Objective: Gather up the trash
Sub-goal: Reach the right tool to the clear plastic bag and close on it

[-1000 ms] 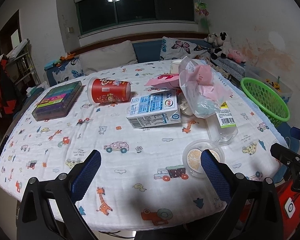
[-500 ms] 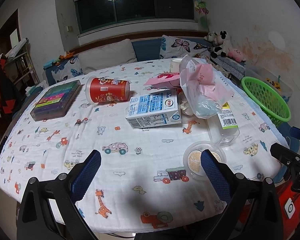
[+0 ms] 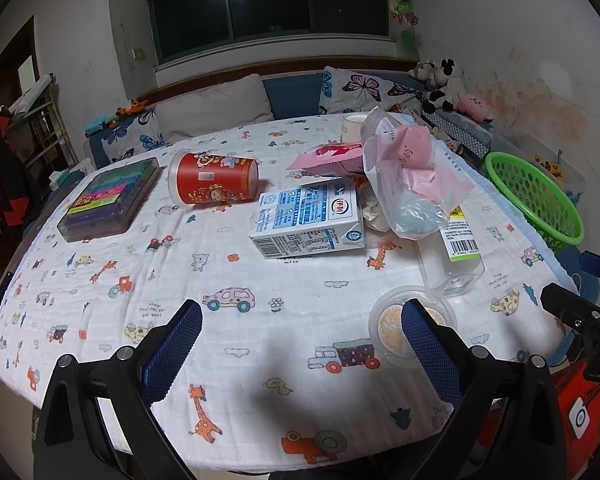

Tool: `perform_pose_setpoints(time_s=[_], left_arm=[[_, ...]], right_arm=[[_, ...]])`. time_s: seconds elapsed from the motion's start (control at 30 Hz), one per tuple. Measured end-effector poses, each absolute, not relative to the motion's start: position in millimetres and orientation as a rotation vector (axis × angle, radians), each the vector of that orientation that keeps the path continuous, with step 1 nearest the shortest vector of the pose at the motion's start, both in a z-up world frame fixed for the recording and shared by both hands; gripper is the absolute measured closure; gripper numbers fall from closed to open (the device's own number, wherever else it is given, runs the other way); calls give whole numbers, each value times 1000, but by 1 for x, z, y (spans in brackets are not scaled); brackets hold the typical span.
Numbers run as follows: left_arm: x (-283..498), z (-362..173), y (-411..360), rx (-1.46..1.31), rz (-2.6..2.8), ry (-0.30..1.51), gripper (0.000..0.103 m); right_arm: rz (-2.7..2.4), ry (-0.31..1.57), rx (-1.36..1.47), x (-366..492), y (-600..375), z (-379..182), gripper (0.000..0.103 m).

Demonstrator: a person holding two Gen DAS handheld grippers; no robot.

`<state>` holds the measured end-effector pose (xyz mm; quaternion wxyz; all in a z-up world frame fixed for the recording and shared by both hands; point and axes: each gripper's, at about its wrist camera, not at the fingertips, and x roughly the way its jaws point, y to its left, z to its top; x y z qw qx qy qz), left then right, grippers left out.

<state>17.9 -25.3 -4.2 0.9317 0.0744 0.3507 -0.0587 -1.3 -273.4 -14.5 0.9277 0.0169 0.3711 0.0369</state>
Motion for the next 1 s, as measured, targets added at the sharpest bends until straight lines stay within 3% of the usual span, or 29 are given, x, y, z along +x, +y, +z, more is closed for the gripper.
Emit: perform_pose_setpoints(time_s=[0.63,1.0], left_arm=[[51,-4,-13,145,-117,755,6],[61,-11,-7,145,-148,770,6]], right_arm=[[240,739,48,61,-260,13,5],[292,767,59,121,-255,13,14]])
